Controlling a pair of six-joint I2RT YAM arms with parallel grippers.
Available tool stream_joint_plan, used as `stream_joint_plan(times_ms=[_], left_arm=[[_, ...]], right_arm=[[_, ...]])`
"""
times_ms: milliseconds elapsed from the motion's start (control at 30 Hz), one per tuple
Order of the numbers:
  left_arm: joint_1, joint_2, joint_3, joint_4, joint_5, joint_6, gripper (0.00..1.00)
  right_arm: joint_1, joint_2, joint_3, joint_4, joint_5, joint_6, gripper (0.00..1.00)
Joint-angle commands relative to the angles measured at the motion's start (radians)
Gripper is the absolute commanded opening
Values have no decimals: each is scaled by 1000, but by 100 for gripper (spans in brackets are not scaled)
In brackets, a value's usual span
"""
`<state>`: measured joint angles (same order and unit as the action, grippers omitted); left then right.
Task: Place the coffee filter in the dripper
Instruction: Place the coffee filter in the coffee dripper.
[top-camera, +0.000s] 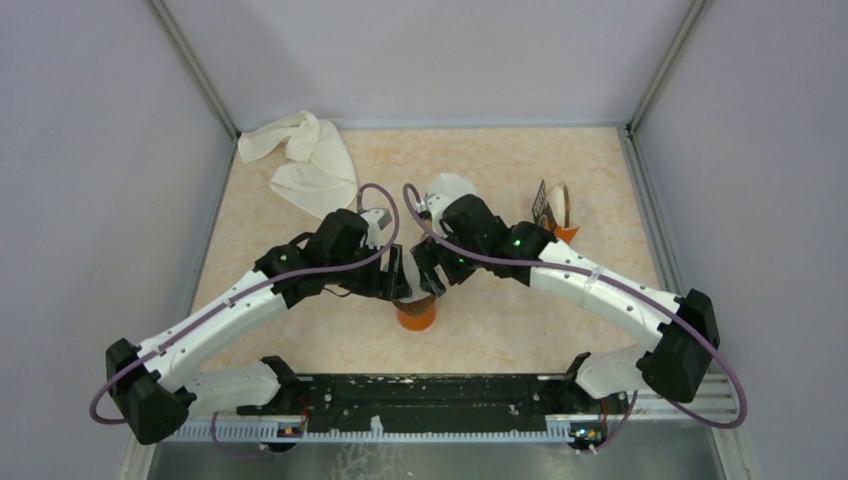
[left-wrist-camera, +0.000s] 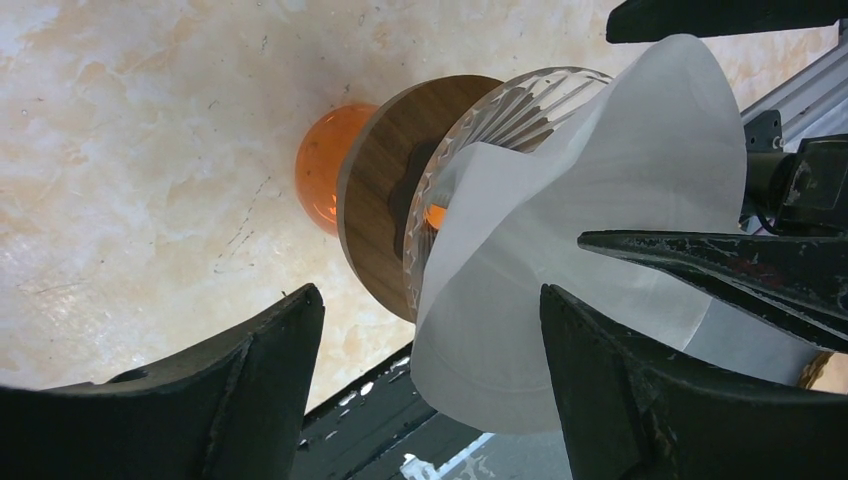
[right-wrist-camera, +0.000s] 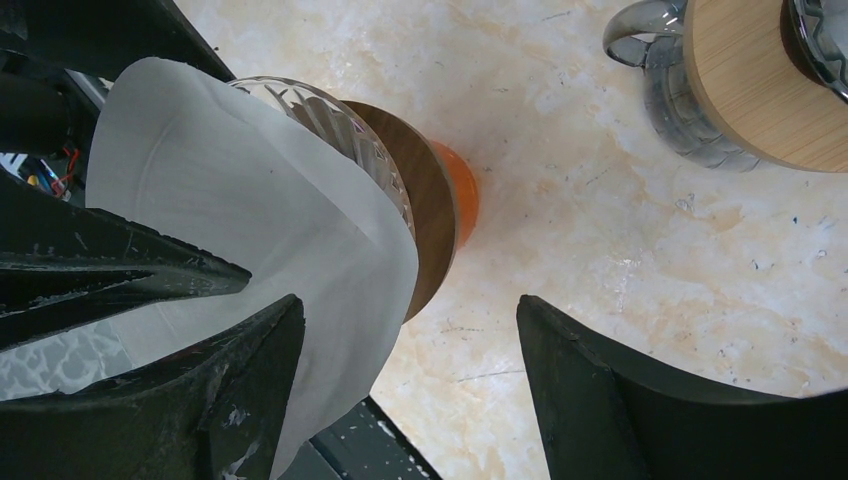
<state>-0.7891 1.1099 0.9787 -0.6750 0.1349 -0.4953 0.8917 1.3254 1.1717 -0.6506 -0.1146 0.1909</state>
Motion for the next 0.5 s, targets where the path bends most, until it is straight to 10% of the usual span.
stream_joint_plan(times_ms=[0, 467], left_arm=[[5, -11, -2, 14, -12, 12, 85], [6, -37, 7, 33, -33, -1, 88]], right_arm=[[-7, -29, 23, 50, 16, -4, 78], [-7, -56, 32, 84, 49, 18, 79]])
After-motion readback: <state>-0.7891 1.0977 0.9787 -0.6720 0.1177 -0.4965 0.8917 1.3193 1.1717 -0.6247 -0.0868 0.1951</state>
